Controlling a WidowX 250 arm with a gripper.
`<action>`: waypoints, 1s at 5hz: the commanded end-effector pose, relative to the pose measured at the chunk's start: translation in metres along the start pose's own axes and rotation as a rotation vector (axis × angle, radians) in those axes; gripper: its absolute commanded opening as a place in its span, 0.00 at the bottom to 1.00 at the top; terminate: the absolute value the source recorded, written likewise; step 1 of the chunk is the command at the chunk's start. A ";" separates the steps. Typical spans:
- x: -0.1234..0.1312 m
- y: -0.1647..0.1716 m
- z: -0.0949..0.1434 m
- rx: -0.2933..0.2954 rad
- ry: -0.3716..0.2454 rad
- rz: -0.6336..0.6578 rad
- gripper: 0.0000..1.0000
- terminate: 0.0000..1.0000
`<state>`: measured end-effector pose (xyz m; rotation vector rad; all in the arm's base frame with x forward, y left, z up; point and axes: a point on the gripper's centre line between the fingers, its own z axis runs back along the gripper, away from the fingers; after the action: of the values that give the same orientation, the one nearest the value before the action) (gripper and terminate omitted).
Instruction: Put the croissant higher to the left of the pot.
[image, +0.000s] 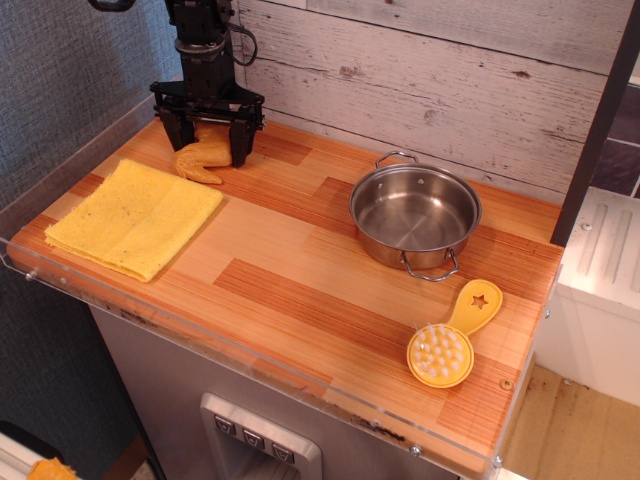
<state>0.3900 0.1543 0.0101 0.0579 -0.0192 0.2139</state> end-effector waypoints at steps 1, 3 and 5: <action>0.020 -0.018 0.025 -0.038 -0.159 -0.020 1.00 0.00; 0.013 -0.044 0.069 0.006 -0.313 -0.126 1.00 0.00; 0.008 -0.049 0.091 -0.017 -0.319 -0.118 1.00 0.00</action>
<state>0.4043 0.0994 0.0649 0.0528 -0.2430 0.0900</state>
